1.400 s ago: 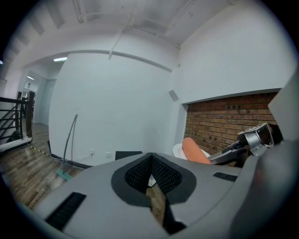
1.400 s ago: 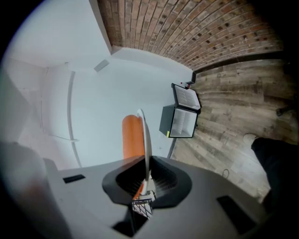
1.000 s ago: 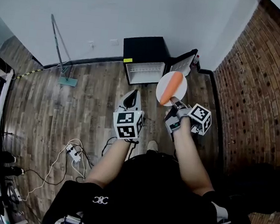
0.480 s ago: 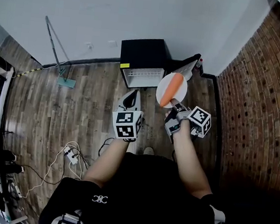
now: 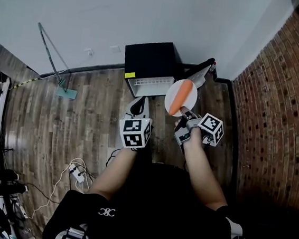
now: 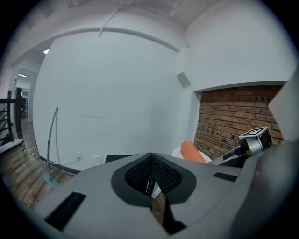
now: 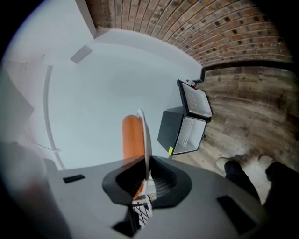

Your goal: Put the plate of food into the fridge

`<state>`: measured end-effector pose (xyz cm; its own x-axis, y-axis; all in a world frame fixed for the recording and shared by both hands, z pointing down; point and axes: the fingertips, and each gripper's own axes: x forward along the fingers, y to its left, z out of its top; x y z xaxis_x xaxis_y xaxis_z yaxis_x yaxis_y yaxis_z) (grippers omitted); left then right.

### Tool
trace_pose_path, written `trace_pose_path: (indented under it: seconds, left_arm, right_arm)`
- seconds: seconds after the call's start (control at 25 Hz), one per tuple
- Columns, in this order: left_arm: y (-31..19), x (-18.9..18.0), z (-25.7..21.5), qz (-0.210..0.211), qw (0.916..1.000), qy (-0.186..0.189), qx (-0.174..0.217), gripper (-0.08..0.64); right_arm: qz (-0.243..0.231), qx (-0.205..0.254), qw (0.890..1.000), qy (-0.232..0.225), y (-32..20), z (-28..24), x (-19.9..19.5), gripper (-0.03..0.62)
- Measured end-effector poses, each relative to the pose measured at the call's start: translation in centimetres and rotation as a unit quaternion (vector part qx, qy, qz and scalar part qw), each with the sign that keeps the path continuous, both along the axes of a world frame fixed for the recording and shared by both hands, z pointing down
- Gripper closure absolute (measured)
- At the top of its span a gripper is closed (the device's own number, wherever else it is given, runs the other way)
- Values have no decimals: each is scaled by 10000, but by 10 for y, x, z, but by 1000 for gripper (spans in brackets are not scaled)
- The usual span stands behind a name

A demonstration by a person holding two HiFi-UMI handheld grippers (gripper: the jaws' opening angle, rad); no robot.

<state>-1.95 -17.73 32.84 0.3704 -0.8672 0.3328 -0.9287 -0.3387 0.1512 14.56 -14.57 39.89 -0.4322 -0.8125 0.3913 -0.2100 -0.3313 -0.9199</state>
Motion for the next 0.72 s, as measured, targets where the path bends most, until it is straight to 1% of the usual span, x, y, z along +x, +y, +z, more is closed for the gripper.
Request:
trace_pose_path:
  seconds: [0.2,0.44,0.56,0.72]
  left_arm:
    - [-76,-21,10,85,9999,127,33,563]
    - [-162,-51,4,124,9994,317,26,563]
    - [-190,-62,12,96,9994,339,-67,563]
    - [-203,-68,37,94,9991,282,-291,563]
  right_arm:
    - [-9,-56,9999,89,-75,10,-21,554]
    - [72,9,9997,234,-163,2,-43,554]
    - [18,5,9996,273,-188,4,-53,554]
    - [-76,-82,9998,183,-198,24,-61,554]
